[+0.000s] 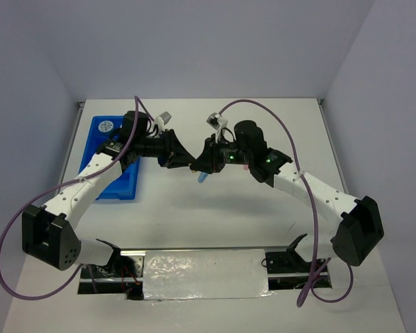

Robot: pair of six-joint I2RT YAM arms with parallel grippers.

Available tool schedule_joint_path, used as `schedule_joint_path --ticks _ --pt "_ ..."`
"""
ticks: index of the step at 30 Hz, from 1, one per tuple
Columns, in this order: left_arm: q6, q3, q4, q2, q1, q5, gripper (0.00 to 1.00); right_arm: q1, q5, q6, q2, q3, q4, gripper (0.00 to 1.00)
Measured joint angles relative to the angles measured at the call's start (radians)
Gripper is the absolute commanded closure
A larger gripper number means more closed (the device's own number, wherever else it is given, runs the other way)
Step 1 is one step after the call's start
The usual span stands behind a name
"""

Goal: Sort the stationery into containers
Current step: Place the stationery in the storage box.

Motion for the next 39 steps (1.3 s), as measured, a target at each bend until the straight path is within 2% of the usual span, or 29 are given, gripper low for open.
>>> schedule_joint_path --ticks 1,4,8,11,12,15,18,22,25,28,35,39 --pt "0.004 0.0 -0.004 0.0 0.0 -0.005 0.74 0.0 0.005 -0.001 0.005 0.009 -0.014 0.75" --pt "0.019 0.0 -0.015 0.001 0.0 -0.019 0.99 0.002 0.012 -0.005 0.022 0.03 -0.051 0.75" --pt "0.032 0.002 -0.022 0.007 -0.001 -0.028 1.0 0.003 0.018 -0.014 0.038 0.049 -0.083 0.72" --pt "0.034 0.008 -0.021 0.018 -0.001 -0.031 1.0 0.003 0.021 -0.024 0.05 0.065 -0.102 0.58" --pt "0.039 0.009 -0.024 0.019 -0.001 -0.034 1.0 0.003 0.023 -0.024 0.054 0.068 -0.102 0.42" --pt "0.047 0.025 -0.041 0.02 -0.012 -0.035 1.0 0.002 0.022 -0.024 0.068 0.08 -0.089 0.18" --pt "0.049 0.055 -0.057 0.02 -0.018 -0.051 1.0 0.001 0.026 -0.025 0.079 0.087 -0.073 0.14" --pt "0.045 0.088 -0.071 0.02 -0.003 -0.085 1.0 -0.005 0.046 -0.022 0.09 0.089 -0.066 0.13" --pt "0.047 0.093 -0.093 0.02 0.045 -0.121 1.0 -0.018 0.074 -0.022 0.092 0.089 -0.067 0.12" --pt "0.055 0.094 -0.148 0.02 0.146 -0.184 1.0 -0.052 0.103 -0.012 0.086 0.071 -0.056 0.12" --pt "0.103 0.094 -0.248 0.024 0.465 -0.423 1.0 -0.146 0.139 0.004 -0.003 -0.016 -0.078 0.1" --pt "0.109 0.088 -0.246 0.061 0.568 -0.579 1.0 -0.145 0.155 -0.005 -0.043 -0.015 -0.11 0.1"
